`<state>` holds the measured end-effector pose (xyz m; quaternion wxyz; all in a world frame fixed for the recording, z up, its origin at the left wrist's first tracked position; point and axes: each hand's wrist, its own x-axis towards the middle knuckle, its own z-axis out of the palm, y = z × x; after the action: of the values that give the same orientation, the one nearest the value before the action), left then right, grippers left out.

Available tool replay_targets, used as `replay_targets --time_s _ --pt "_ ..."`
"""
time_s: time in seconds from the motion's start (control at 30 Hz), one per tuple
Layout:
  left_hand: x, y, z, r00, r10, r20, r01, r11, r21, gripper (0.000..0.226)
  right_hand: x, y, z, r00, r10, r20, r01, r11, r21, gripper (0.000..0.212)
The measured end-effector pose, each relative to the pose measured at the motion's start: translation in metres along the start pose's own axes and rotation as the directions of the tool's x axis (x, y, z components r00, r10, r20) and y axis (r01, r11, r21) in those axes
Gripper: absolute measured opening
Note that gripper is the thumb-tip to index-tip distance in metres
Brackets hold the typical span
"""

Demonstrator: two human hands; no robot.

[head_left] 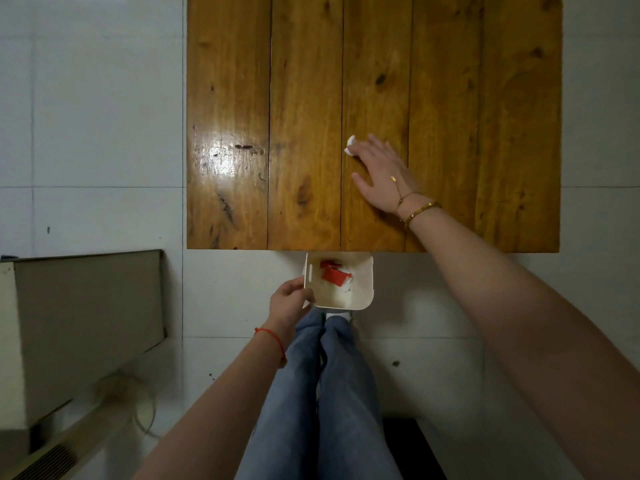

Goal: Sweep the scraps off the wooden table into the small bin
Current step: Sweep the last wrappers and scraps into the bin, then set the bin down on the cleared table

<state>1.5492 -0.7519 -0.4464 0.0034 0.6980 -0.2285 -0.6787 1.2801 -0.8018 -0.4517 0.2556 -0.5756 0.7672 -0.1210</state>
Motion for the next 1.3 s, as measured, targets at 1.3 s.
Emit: replay_targets --time_s 1.3 --pt "-0.200 0.018 -0.020 0.924 0.373 0.088 -0.383 0.892 0.238 0.026 -0.284 -0.137 -0.046 0.842 0.525 0.123 -0.446 0.550 0.706 0.027"
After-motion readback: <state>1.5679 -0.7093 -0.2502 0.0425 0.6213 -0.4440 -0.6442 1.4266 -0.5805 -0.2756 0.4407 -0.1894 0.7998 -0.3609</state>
